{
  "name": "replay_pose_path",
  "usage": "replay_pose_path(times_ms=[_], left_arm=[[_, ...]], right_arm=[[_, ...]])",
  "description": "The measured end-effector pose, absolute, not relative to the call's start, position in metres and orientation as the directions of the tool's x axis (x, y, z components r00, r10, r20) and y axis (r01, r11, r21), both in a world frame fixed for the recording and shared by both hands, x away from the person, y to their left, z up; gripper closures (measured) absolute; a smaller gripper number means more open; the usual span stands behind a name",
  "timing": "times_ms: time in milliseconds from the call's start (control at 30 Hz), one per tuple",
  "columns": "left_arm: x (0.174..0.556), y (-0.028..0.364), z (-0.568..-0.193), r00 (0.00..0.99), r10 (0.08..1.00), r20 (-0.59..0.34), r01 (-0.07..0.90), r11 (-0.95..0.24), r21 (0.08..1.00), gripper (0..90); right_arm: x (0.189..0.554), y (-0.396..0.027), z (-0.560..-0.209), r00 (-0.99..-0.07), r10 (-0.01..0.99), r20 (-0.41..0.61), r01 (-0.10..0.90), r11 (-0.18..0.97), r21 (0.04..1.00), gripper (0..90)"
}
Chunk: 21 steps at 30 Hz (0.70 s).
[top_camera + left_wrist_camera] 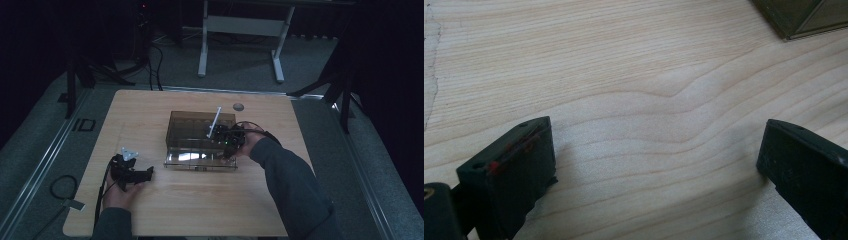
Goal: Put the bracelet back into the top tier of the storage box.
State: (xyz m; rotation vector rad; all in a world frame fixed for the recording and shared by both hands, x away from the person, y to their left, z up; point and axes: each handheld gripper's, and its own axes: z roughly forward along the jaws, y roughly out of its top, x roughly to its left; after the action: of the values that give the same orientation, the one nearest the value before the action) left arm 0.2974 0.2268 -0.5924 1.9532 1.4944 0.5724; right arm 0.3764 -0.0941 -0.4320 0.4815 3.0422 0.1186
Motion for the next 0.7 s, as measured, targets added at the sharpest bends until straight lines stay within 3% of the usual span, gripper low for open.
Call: replay_pose_path(times_ms=[400,700], left_arm=[[0.297,0.227,-0.592,0.271,0.962,-0.024,0.701,-0.181,0.69,2.3],[0.297,0.227,-0.592,0.272,0.962,-0.024,0.701,-0.181,0.689,2.3]], right_arm=[[0.372,-0.1,-0.425,-0.948,0.314,-0.051,0.306,0.945,0.118,70.0],[0.367,-0.114,-0.42,-0.936,0.347,-0.051,0.337,0.93,0.147,54.6]])
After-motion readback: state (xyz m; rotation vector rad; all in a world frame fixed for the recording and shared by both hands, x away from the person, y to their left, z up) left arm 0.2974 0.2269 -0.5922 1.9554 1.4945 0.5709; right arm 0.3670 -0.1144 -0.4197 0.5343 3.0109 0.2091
